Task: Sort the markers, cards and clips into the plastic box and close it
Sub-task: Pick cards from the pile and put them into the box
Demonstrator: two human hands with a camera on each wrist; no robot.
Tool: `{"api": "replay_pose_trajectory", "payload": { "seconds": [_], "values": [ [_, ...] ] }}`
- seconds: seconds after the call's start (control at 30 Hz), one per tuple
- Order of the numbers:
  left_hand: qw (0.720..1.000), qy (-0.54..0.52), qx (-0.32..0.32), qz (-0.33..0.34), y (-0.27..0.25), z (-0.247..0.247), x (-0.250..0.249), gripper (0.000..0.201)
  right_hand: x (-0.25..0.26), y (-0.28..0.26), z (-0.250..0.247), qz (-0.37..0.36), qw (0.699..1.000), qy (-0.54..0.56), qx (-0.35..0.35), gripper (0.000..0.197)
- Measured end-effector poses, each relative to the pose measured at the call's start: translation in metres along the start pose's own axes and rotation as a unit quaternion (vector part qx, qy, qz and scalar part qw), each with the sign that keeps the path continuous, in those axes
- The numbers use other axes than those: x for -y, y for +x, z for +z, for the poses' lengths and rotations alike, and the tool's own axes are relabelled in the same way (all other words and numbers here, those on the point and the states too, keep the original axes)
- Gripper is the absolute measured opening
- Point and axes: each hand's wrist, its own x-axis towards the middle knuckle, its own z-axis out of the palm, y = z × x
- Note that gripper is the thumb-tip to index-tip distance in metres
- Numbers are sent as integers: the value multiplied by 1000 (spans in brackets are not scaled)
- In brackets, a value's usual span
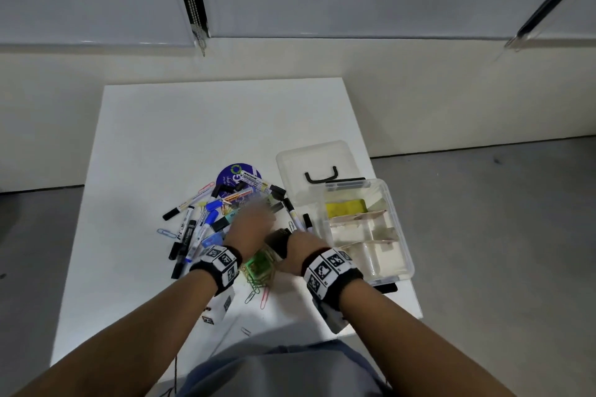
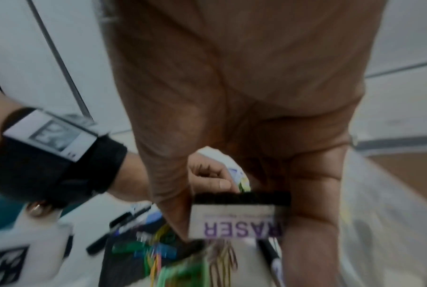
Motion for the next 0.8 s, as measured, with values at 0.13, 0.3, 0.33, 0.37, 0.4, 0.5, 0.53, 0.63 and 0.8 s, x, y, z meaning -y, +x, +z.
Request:
{"api": "replay_pose_trajectory", "payload": {
  "seconds": [0.13, 0.3, 0.33, 0.37, 0.4, 0.5, 0.53, 0.63, 0.8],
  "values": [
    [982, -151, 109, -43, -3, -12, -22, 16, 0, -16, -42, -32, 999, 1, 32, 39],
    [974, -174, 87, -117, -1, -26, -34, 19, -11, -16, -55, -53, 997, -10, 56, 48],
    [970, -191, 88, -123, -2, -29, -38, 27, -13, -16, -57, -54, 997, -7, 63, 49],
    [961, -225, 99, -124, -3, -33, -42, 34, -17, -16, -60, -53, 996, 7, 71, 50],
    [948, -269, 121, -120, -6, -37, -46, 39, -23, -16, -65, -49, 994, 44, 84, 51],
    [925, -328, 172, -82, -7, -46, -60, 37, -51, -17, -87, -47, 973, 198, 114, 44],
    [930, -320, 169, -64, -6, -48, -66, 36, -62, -18, -94, -59, 970, 209, 105, 38],
    [956, -272, 103, -41, 9, -45, -90, 32, -87, -15, -110, -117, 990, 73, 0, 30],
    [963, -262, 9, -68, 42, -32, -122, 32, -130, 15, -119, -139, 962, -116, -206, 32]
  ]
}}
